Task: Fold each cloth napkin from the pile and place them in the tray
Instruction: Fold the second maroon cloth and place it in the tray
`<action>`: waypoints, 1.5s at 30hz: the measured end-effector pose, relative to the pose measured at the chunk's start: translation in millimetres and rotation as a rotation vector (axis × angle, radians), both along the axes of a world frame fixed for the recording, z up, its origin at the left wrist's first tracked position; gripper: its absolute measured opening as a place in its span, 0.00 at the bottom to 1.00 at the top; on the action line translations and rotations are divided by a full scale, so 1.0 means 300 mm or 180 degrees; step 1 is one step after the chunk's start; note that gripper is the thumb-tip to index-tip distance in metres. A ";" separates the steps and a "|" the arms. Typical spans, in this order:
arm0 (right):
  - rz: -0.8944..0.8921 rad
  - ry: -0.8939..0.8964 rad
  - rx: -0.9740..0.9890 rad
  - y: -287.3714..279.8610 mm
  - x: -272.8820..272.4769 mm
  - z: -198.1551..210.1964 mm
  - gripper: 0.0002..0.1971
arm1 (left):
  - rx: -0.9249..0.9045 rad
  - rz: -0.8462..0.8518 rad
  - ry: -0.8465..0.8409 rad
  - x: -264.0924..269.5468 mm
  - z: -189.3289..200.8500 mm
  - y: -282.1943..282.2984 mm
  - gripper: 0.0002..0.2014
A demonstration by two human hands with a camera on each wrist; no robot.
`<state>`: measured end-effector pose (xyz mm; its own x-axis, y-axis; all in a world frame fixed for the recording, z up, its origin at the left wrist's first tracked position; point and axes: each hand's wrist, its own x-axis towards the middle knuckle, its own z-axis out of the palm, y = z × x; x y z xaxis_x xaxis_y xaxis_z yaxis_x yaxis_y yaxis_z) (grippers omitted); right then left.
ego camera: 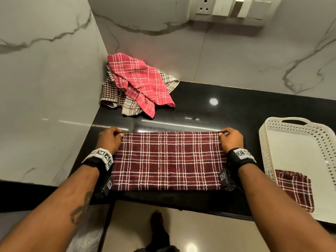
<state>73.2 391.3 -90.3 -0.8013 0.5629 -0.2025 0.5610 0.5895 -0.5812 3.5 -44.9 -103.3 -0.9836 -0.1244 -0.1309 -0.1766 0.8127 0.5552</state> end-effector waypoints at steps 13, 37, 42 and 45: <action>0.2827 -0.0729 0.0655 -0.469 0.082 0.040 0.31 | -0.1801 -0.3042 -0.0035 0.158 0.031 0.357 0.31; 0.2826 -0.1123 0.0853 -0.376 0.334 -0.080 0.36 | -0.1866 -0.2505 -0.0227 0.422 -0.057 0.233 0.37; 0.1820 -0.1389 0.0827 -0.114 0.415 -0.071 0.40 | -0.1866 -0.1894 -0.0376 0.489 -0.067 -0.014 0.39; 0.1745 -0.1266 0.0917 -0.173 0.439 -0.045 0.40 | -0.1815 -0.1887 -0.0450 0.503 -0.037 0.021 0.37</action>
